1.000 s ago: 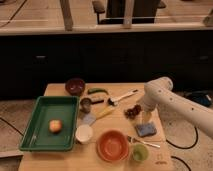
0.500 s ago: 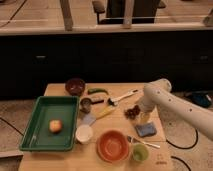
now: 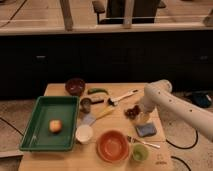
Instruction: Place grapes in paper cup
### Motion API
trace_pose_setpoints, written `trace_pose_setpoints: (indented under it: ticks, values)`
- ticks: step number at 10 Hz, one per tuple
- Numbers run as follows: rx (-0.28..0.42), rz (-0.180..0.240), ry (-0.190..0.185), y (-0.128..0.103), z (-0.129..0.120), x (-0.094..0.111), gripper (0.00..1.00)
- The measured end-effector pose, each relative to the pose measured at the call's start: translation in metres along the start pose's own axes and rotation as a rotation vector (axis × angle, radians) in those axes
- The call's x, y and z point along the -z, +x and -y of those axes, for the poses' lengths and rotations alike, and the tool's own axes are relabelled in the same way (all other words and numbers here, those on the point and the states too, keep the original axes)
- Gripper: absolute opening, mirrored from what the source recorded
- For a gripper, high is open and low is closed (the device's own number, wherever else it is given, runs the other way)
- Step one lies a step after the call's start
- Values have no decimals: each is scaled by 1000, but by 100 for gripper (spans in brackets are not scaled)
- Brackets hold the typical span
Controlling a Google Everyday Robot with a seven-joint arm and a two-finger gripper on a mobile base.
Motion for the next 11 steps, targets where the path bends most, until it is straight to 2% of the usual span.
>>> trace_pose_setpoints:
  ticks: [11]
  values:
    - [-18, 30, -7, 2, 0, -5, 80]
